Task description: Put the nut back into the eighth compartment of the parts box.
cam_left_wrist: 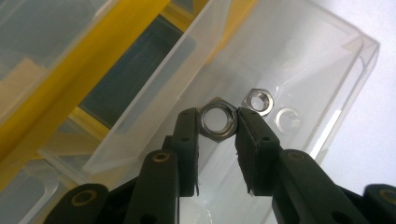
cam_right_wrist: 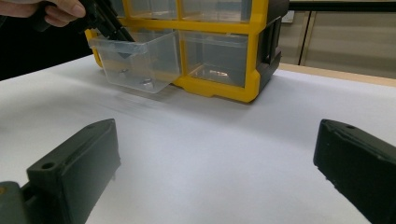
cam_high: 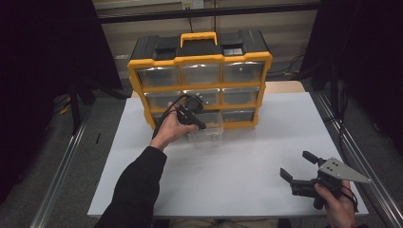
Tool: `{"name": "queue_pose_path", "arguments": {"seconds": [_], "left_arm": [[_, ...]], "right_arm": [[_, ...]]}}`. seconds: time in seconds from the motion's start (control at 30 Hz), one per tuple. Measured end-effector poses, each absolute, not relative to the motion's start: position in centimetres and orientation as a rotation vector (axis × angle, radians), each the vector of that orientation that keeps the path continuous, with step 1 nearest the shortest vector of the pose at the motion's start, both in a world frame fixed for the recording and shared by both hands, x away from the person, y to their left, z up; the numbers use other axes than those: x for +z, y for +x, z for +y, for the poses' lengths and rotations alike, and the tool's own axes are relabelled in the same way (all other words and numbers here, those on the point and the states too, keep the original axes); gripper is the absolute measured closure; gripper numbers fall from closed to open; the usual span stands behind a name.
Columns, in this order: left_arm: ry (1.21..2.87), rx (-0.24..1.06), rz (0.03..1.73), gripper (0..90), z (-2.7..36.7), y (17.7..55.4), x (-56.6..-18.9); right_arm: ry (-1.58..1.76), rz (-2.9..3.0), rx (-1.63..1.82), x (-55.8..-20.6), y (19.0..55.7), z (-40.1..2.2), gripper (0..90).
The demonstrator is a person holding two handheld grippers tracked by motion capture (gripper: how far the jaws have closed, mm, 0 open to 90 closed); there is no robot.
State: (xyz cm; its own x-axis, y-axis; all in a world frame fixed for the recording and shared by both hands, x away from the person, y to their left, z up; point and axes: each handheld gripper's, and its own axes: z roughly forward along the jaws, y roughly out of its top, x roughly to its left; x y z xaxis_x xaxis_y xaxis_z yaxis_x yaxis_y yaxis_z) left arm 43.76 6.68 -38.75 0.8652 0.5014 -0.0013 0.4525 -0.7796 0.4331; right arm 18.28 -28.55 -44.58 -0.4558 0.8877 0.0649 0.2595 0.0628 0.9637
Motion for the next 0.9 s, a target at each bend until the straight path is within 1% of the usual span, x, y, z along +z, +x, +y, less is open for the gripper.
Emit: {"name": "queue_pose_path", "arguments": {"seconds": [0.07, 0.1, 0.27, 0.37, 0.4, 0.47, 0.53, 0.6, 0.67, 0.73, 0.9], "left_arm": [[2.619, 0.146, 0.707, 69.9, 6.7, 43.9, -38.9], [2.614, 0.171, 0.706, 69.9, 6.7, 43.9, -39.0], [2.614, 0.179, 0.711, 69.8, 6.6, 43.9, -39.1], [2.599, 0.158, 0.708, 69.1, 6.5, 43.8, -39.0], [2.585, 0.147, 0.721, 68.2, 6.4, 43.7, -39.0], [2.608, 0.150, 0.697, 64.4, 6.5, 43.8, -38.9], [2.607, 0.164, 0.703, 66.6, 6.5, 43.7, -38.9], [2.603, 0.158, 0.696, 66.3, 6.7, 43.8, -38.8], [2.593, 0.193, 0.705, 64.5, 6.6, 43.5, -38.8], [2.591, 0.191, 0.684, 64.3, 6.7, 43.3, -38.6], [2.537, 0.222, 0.717, 63.6, 6.9, 42.6, -38.4]], "right_arm": [[1.145, 1.774, 1.417, -44.6, 18.3, -28.5, 0.1], [1.145, 1.773, 1.416, -44.6, 18.3, -28.5, 0.1], [1.143, 1.774, 1.417, -44.6, 18.3, -28.6, 0.1], [1.142, 1.774, 1.417, -44.6, 18.3, -28.5, 0.1], [1.141, 1.774, 1.416, -44.6, 18.3, -28.5, 0.1], [1.142, 1.774, 1.416, -44.6, 18.3, -28.5, 0.1], [1.143, 1.773, 1.417, -44.5, 18.3, -28.6, 0.1], [1.141, 1.774, 1.416, -44.5, 18.3, -28.6, 0.1], [1.141, 1.773, 1.417, -44.5, 18.3, -28.6, 0.1], [1.141, 1.774, 1.417, -44.6, 18.3, -28.6, 0.1], [1.141, 1.774, 1.416, -44.5, 18.2, -28.5, 0.1]]}}
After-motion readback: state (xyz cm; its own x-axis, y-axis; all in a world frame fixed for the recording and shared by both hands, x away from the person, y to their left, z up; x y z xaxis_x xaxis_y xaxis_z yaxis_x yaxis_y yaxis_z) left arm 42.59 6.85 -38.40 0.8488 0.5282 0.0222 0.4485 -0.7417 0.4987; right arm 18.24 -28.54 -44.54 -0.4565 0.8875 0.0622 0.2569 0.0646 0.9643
